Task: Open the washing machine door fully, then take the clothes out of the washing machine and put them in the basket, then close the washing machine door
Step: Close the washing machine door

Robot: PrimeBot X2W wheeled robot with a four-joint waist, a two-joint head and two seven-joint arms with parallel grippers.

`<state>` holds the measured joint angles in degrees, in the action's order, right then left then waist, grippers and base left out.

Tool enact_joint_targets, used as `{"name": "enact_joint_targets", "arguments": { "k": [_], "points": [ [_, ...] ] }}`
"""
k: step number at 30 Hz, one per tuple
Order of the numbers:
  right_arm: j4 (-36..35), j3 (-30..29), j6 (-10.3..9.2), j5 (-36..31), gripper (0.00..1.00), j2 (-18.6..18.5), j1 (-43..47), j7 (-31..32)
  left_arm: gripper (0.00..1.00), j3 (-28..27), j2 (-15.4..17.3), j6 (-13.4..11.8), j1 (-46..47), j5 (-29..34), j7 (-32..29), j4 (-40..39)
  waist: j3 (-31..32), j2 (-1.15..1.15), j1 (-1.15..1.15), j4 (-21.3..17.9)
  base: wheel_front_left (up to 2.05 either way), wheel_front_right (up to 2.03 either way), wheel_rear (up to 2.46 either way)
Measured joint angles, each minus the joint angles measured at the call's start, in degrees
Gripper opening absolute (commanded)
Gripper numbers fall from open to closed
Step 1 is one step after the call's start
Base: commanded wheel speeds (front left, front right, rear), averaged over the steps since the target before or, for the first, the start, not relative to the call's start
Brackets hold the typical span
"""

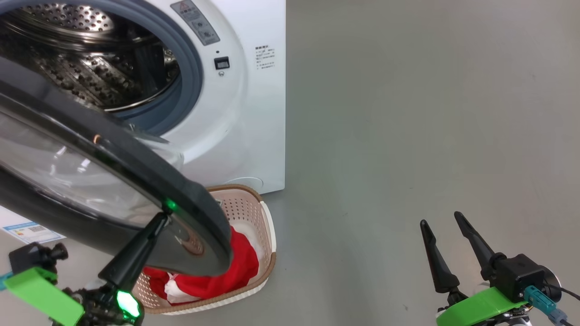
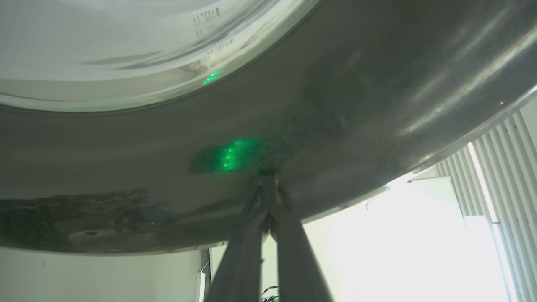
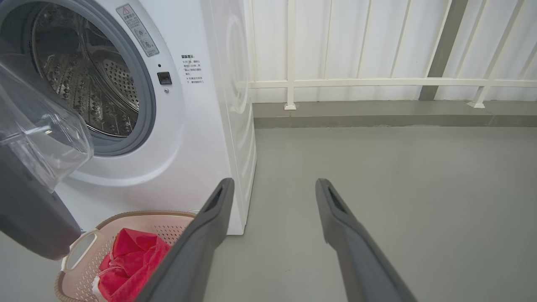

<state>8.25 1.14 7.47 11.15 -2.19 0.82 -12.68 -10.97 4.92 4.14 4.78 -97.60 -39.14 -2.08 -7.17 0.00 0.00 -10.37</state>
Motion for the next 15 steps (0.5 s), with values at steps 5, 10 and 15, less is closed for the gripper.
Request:
{"name": "enact_joint_targets", "arguments": {
  "k": [5,10,15],
  "points": [
    [-0.01,0.22,0.00,0.00,1.00,0.00,-0.18,0.00,0.00,0.42,-0.08,0.54,2.84,-0.40,-0.20,2.68,-0.70,0.00,0.00,-0.14,0.00,0.00,0.00],
    [-0.01,0.53,0.00,0.00,1.00,0.00,-0.92,0.00,0.00,0.70,-0.11,1.45,4.91,-0.40,-0.69,4.67,-1.08,0.00,0.00,0.08,0.00,0.00,0.00],
    [0.04,0.70,0.00,0.00,1.00,0.00,-1.11,0.00,0.00,0.79,-0.18,1.96,5.14,-0.47,-1.21,5.26,-1.18,0.00,0.00,0.62,0.00,0.00,0.00]
  ]
}}
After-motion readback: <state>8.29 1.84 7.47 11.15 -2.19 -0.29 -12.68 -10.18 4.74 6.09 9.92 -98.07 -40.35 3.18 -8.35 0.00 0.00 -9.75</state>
